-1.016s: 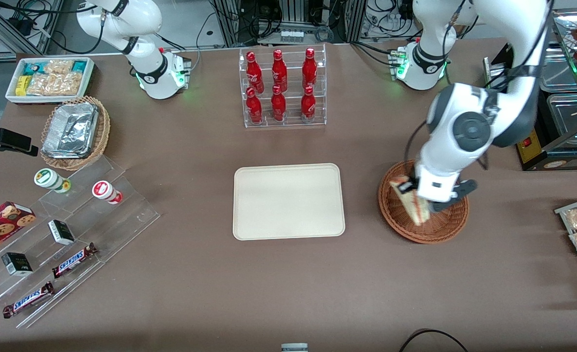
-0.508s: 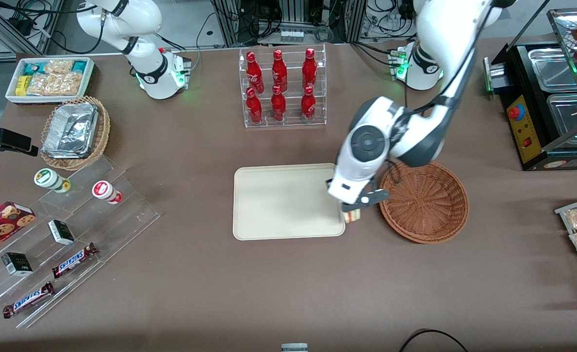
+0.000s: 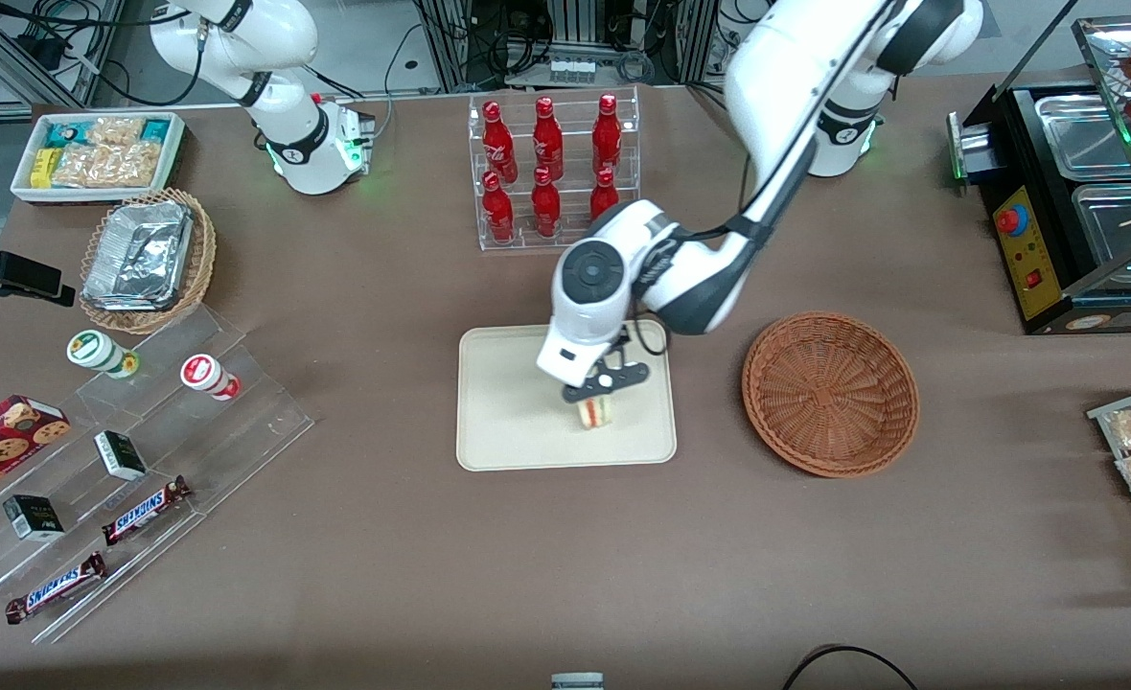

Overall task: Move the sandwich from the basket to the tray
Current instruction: 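Carry the sandwich with the left gripper over the cream tray, then lower the sandwich onto the tray and open the left gripper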

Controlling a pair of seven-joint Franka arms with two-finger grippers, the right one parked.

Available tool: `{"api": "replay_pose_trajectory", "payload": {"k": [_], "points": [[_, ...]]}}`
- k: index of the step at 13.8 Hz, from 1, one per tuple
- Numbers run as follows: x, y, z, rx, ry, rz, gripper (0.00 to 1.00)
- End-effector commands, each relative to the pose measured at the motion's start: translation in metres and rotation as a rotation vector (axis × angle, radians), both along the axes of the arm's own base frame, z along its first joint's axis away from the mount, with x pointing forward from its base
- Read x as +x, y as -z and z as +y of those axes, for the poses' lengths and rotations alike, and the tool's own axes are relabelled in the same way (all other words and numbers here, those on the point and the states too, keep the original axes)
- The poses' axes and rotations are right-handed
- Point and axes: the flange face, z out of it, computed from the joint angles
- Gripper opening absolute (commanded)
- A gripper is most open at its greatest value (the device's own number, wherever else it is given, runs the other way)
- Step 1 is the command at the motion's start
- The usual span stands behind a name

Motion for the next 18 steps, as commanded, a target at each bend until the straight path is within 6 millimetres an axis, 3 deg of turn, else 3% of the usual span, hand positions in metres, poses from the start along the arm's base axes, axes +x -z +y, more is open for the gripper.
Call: {"api": "replay_pose_trajectory", "payload": {"k": [1,4,14,15,16,17,18], "points": [[0.010,0.003,-0.019,-0.004,-0.023,-0.034,0.00],[0.009,0.015,-0.032,-0.011,-0.028,-0.035,0.00],[0.010,0.042,-0.031,0.022,-0.055,-0.065,0.00],[0.011,0.042,-0.032,0.018,-0.055,-0.068,0.15],[0.011,0.042,-0.031,0.018,-0.056,-0.067,0.74],[0.011,0.041,-0.031,0.017,-0.056,-0.068,1.00],[0.012,0.037,-0.031,0.012,-0.058,-0.072,1.00]]}}
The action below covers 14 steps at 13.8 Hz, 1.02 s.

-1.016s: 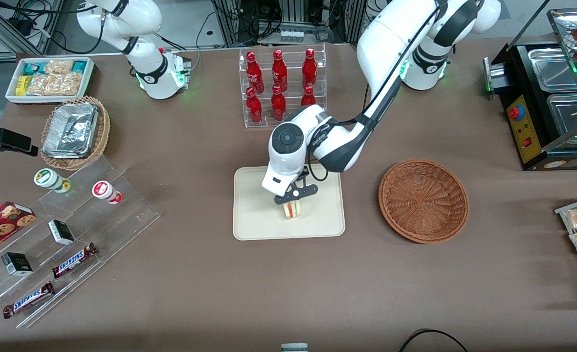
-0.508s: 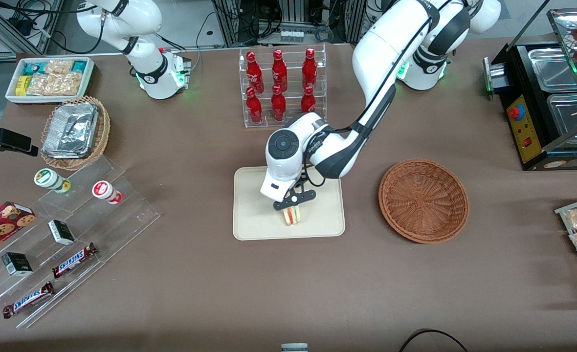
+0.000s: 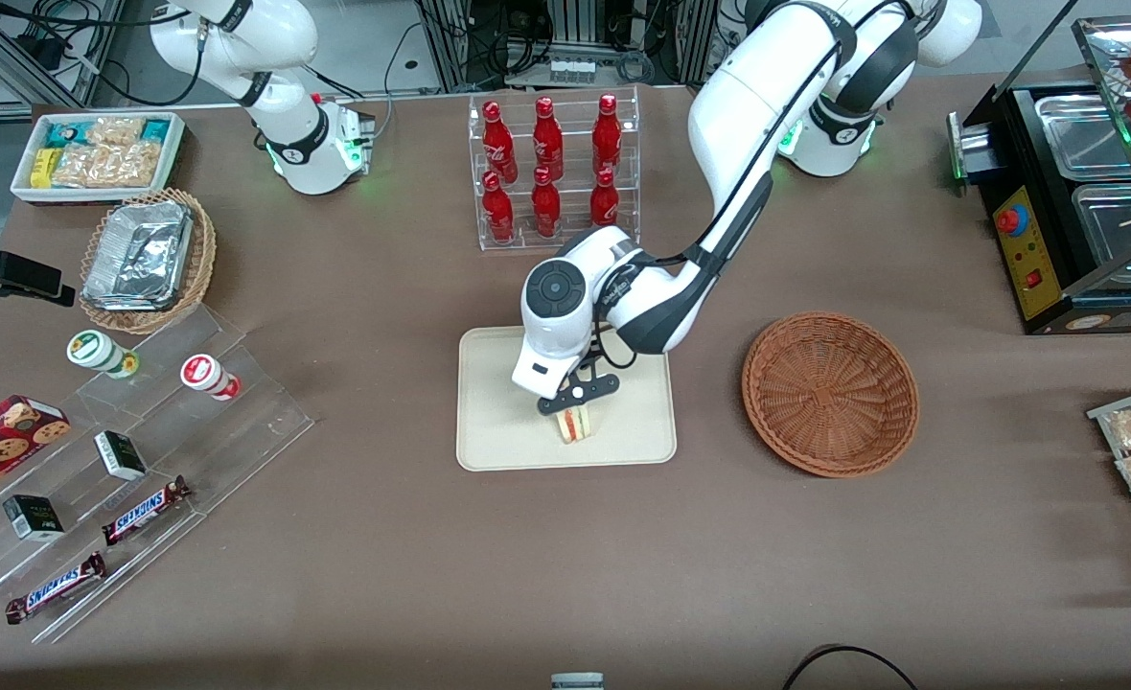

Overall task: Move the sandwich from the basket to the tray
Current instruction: 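Lower the sandwich onto the tray and open the left gripper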

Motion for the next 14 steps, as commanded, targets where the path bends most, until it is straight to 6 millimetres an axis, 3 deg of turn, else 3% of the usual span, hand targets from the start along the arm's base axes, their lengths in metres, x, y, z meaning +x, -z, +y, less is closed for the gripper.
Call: {"api": "replay_pose_trajectory", "payload": {"k": [1,5,8,11,13,14], "points": [[0.003,-0.013,-0.007,-0.004,-0.017,-0.033,1.00],[0.009,-0.058,0.001,-0.001,-0.011,-0.048,1.00],[0.020,-0.104,0.017,-0.002,-0.032,-0.055,1.00],[0.020,-0.144,0.030,0.011,0.070,-0.079,1.00],[0.053,-0.155,0.077,0.027,0.127,-0.062,1.00],[0.058,-0.163,0.091,0.040,0.186,-0.048,1.00]]}}
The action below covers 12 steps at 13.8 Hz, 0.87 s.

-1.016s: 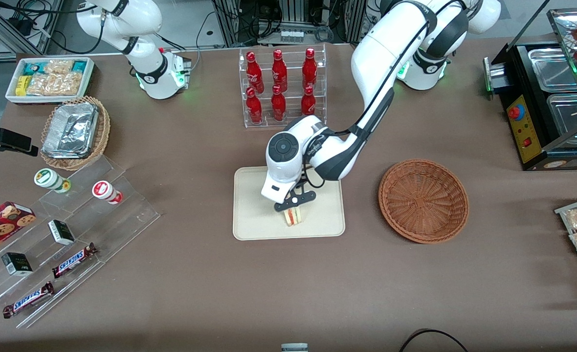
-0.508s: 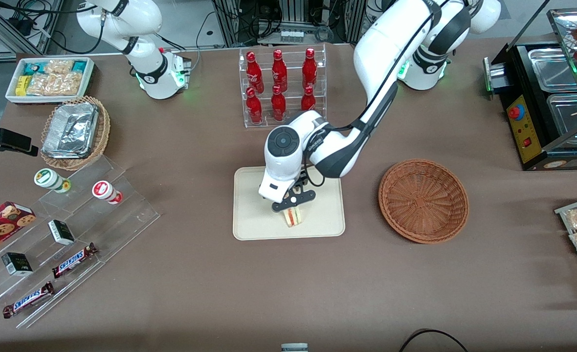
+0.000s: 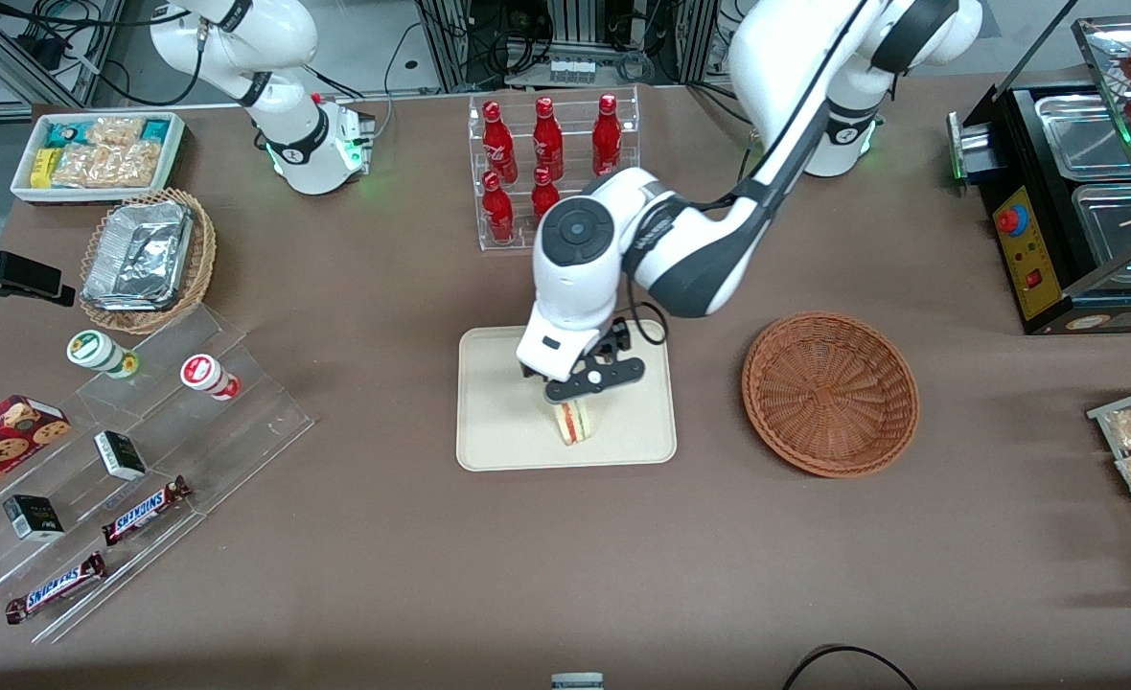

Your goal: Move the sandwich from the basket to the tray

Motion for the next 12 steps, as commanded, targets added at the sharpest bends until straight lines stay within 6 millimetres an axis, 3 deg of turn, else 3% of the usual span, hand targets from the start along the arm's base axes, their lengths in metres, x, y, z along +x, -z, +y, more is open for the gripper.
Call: {"api": "replay_pose_trajectory", "payload": {"k": [1,5,10,12], "points": [[0.023,-0.024,0.053,0.038,0.122,0.020,1.00],[0.053,-0.055,0.154,0.072,0.157,0.054,1.00],[0.063,-0.088,0.268,0.078,0.284,0.089,1.00],[0.055,-0.094,0.287,0.082,0.343,0.108,1.00]]}}
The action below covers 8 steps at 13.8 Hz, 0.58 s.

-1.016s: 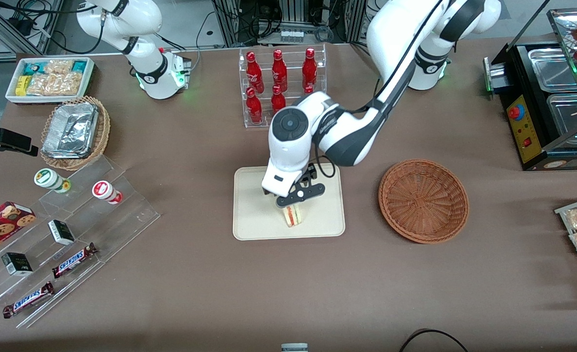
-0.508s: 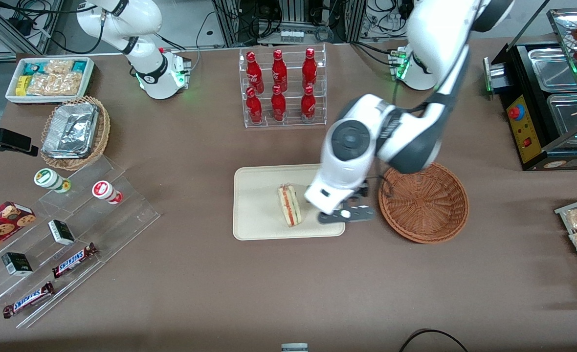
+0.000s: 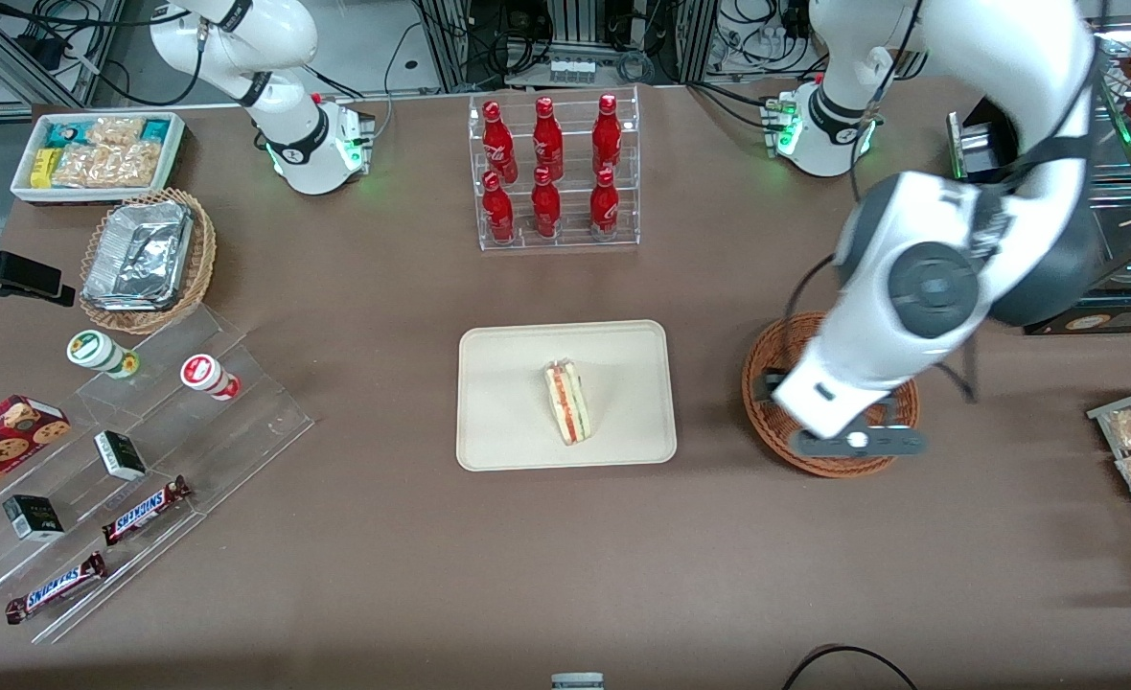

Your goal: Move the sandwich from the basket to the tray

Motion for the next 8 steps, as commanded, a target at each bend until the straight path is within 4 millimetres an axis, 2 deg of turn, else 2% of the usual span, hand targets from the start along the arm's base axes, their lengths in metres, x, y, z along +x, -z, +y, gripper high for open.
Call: {"api": "replay_pose_trajectory", "payload": {"k": [1,4,8], "points": [[-0.023,-0.016,0.022,0.003,0.079,0.020,1.00],[-0.029,-0.033,0.042,-0.015,0.120,0.042,1.00],[-0.036,-0.056,0.089,-0.045,0.167,0.080,1.00]]}}
